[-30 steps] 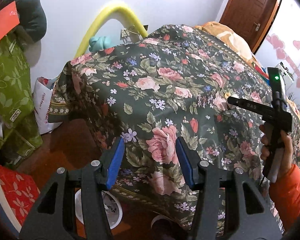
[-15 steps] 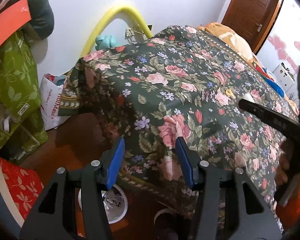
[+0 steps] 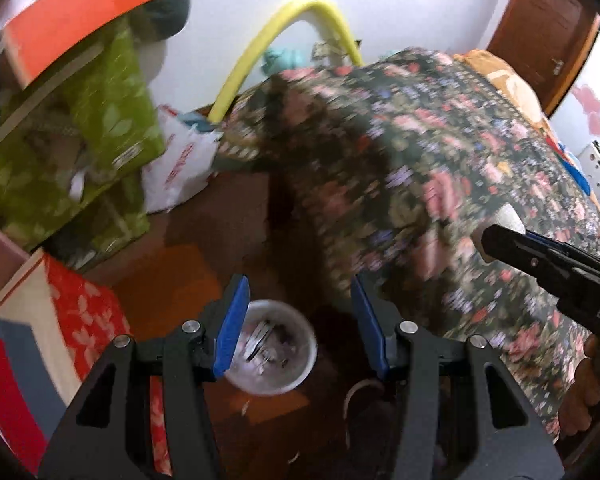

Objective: Collect trash
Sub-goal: 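Carry the tape roll in the right tool over the white bin, then move both tools back to the bed, right tool still holding the tape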

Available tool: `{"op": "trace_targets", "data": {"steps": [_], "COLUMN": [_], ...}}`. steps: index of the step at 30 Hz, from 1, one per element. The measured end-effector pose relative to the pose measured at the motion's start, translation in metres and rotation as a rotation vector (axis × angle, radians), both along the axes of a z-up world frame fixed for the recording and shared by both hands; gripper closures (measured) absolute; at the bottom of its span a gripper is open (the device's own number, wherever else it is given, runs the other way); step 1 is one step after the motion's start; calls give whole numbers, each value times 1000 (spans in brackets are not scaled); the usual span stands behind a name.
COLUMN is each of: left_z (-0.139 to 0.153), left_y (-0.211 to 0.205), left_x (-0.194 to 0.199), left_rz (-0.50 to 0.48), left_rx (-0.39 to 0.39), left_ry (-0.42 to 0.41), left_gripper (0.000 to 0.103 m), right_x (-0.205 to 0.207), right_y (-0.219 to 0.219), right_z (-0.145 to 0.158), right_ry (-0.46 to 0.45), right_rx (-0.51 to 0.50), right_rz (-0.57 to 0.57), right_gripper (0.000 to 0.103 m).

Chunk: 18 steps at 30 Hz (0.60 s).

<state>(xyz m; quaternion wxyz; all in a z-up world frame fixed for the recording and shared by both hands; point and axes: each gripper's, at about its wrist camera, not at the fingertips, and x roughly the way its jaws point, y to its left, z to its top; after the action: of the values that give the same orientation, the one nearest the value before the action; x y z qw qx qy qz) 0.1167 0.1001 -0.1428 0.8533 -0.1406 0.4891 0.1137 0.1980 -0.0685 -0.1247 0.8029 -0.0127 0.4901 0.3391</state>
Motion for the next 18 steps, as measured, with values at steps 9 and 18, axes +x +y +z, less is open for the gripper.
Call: {"op": "trace_targets", "data": {"steps": [9,18], "left_z": [-30,-20], "left_y": [34,29], "left_x": [-39,-12], "left_rz": [69,26], "left_rx": [-10,-79], "left_ry": [84,31], "left_gripper": [51,51], "right_x": [-23,-17], "right_y": [73,46], "right_z": [-40,-18], "right_ry": [133,-9], "right_rx": [-93,-101], "right_rz": [176,66], "right_gripper": [68,68]}}
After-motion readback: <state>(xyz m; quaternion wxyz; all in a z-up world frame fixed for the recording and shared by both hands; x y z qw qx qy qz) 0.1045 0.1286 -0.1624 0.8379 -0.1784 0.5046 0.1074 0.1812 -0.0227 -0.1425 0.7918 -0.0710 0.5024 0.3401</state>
